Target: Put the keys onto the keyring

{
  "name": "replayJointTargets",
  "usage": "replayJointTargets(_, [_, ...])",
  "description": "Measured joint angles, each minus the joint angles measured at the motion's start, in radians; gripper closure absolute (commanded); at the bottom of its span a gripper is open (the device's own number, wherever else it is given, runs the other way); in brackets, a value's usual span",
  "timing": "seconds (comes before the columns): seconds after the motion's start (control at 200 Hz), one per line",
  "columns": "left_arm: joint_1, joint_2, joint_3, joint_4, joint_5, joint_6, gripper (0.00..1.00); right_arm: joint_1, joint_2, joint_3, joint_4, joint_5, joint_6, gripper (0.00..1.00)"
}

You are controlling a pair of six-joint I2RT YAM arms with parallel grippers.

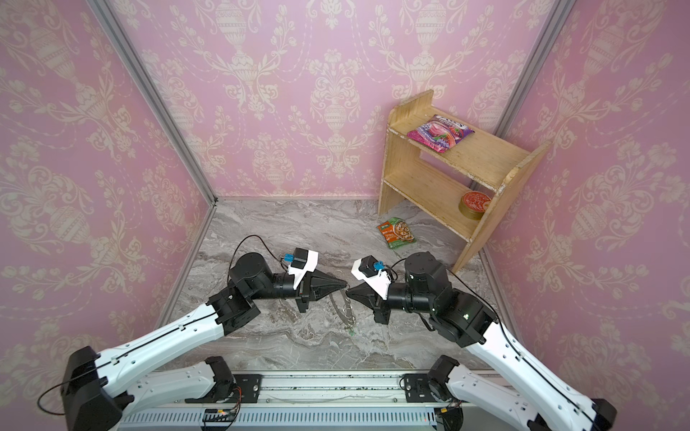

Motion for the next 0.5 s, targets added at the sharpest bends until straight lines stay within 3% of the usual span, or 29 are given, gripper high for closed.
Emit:
replayJointTargets(0.27, [-0.004, -0.005, -0.118, 0.220, -0.035, -0.066, 1.00, 0.061, -0.001, -0.038, 0.056, 0.057, 0.035, 1.00])
replayJointTargets(0.5, [-0.005, 0.039, -0.192, 0.503, -0.074, -0.168, 1.00, 0.131, 0.004, -0.045, 0.126, 0.164, 0.049, 1.00])
